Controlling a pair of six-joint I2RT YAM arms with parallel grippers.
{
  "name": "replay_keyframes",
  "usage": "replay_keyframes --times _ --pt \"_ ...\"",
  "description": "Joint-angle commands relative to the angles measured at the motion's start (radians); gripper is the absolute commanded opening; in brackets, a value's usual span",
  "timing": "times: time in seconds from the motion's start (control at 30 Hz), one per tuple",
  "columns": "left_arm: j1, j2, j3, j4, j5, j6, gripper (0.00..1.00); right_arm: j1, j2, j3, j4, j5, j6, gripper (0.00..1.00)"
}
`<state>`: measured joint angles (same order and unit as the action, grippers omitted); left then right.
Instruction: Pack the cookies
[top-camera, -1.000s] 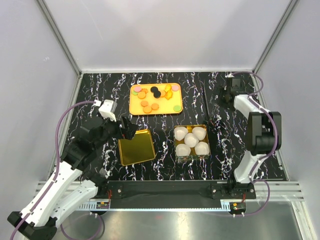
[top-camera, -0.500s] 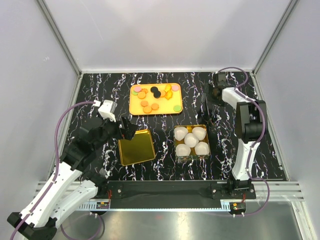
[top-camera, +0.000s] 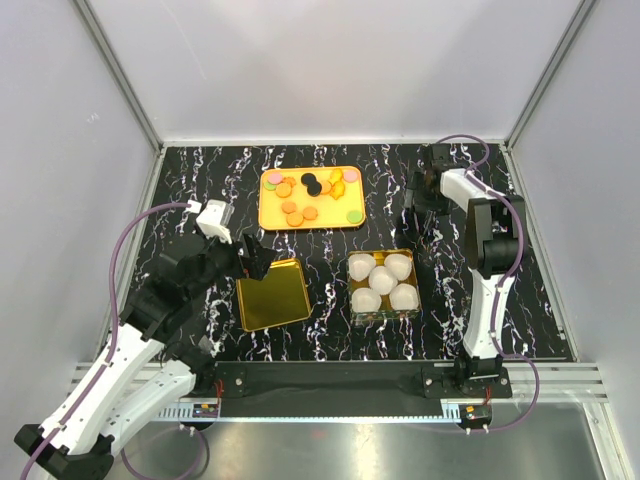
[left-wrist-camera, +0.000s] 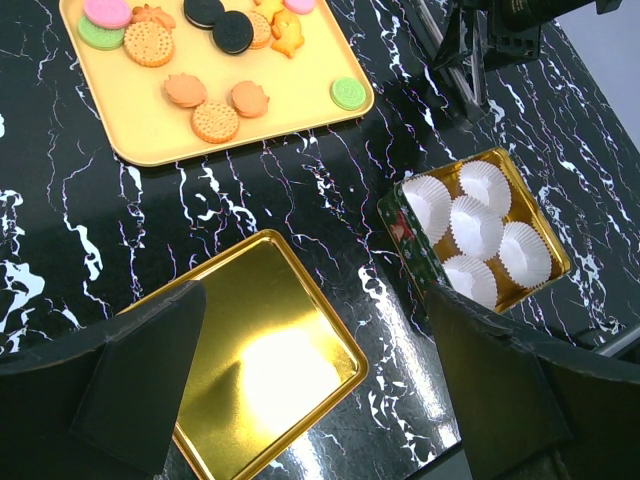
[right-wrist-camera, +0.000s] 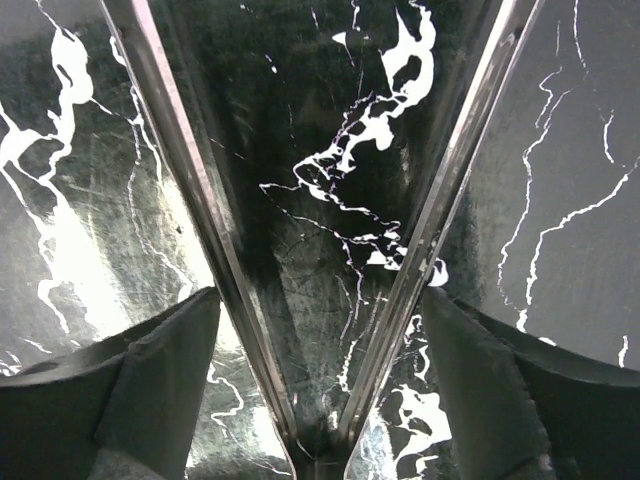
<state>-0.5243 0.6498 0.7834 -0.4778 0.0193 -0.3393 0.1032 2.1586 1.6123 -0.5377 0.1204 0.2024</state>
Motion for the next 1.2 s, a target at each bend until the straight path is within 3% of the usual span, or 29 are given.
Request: replay_keyframes --times 0.0,0.43,1.17 --pt "0.004 0.004 0.025 0.033 -0.005 0.01 0.99 0.003 0.015 0.038 -0.041 0.012 -0.004 0.84" --pt "0.004 0.013 0.024 0.025 -0.016 0.008 0.99 0.004 0.007 0.046 -0.034 0.004 0.002 0.49" --pt "0.012 0.024 0.024 0.024 -0.016 0.008 0.99 0.004 -0.362 -0.068 -0.087 0.053 0.026 0.51"
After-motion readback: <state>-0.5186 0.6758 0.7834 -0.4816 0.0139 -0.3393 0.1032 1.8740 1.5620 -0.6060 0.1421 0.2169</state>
